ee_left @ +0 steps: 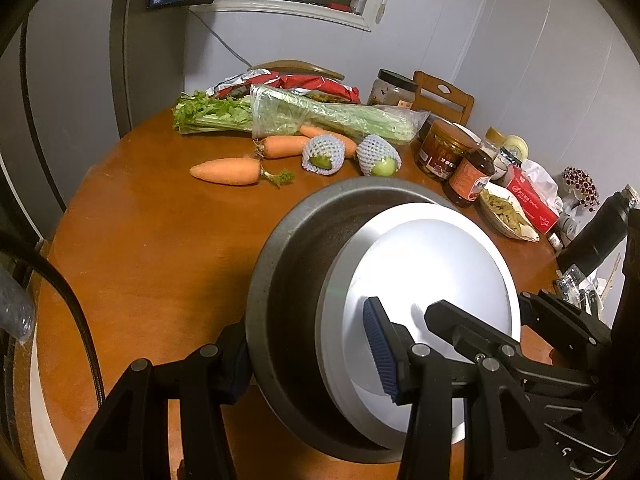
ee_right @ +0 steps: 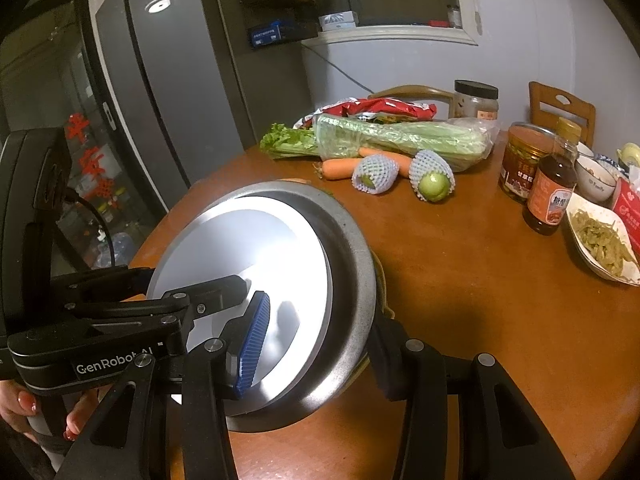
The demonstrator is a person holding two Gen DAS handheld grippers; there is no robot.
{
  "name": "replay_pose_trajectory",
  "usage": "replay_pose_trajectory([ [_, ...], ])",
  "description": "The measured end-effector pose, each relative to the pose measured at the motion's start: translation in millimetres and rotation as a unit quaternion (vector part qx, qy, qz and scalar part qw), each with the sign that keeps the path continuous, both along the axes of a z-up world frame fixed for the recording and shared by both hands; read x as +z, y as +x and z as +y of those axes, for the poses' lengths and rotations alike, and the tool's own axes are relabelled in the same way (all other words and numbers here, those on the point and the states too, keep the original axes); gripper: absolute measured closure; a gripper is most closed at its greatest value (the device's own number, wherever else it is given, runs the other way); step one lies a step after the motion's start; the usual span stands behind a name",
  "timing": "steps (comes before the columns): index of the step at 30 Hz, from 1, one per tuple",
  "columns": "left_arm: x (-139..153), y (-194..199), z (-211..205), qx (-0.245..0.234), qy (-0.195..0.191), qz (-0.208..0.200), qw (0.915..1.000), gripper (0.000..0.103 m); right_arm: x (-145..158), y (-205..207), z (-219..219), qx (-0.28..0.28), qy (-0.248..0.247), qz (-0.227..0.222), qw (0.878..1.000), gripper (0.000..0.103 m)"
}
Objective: Organize plates and bowls
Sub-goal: 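Lift the steel bowl holding the plates with the right gripper, then carry the steel bowl toward the grey tray stack with the right gripper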
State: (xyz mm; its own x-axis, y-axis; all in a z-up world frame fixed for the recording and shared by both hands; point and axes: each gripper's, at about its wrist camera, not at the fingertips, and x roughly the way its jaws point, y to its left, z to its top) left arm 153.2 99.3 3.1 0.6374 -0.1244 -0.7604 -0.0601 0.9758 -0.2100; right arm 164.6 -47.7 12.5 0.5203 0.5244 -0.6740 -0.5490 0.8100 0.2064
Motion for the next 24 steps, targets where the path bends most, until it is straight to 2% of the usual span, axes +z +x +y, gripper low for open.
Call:
replay_pose_trajectory([
  [24,-18.4,14.2,-3.5,0.005,0.008,0.018,0.9998,0.054,-19.5,13.6,0.1,-0.003,-0.004,0.02,1.0,0.055],
])
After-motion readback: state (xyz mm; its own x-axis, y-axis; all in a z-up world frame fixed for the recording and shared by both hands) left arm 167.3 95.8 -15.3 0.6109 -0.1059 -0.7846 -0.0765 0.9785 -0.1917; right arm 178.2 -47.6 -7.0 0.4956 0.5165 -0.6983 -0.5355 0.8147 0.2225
